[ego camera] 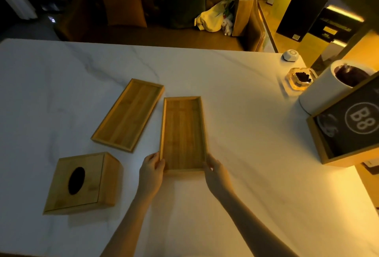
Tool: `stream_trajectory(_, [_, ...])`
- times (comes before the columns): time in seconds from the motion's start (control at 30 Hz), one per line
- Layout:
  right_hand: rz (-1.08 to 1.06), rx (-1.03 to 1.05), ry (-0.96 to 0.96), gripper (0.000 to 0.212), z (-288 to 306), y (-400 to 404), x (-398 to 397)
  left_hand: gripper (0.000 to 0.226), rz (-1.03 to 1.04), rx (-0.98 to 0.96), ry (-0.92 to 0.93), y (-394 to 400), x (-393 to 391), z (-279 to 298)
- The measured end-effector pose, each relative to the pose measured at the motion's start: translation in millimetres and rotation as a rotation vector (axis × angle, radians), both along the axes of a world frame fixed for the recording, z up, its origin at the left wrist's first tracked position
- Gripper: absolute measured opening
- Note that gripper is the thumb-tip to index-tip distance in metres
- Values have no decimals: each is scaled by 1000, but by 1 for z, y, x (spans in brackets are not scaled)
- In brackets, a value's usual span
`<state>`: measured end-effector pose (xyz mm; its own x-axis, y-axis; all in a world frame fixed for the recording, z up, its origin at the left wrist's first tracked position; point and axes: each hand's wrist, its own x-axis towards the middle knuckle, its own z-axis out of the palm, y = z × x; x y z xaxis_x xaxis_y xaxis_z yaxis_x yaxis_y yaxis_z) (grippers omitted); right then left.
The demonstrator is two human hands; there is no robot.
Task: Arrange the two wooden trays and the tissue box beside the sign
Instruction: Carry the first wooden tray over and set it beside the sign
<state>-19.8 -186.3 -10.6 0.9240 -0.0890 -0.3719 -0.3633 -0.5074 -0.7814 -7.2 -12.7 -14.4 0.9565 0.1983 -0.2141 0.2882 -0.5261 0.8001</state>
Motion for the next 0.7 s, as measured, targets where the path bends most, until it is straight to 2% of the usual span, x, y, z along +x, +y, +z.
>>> stream_trajectory(0.17, [-197,363,60,33,33,-11,10,35,-4,-480,190,11,2,21])
stream_trajectory(0.3, [-242,452,56,31,57,-34,12,39,-67,-694,242,7,8,29])
stream_trajectory(0.4, [-327,419,-52,33,78,-83,2,40,-205,-725,219,-40,19,49])
stream_trajectory(0.7, [-410,435,-168,31,83,-130,-11,36,-314,-594,72,-92,22,71])
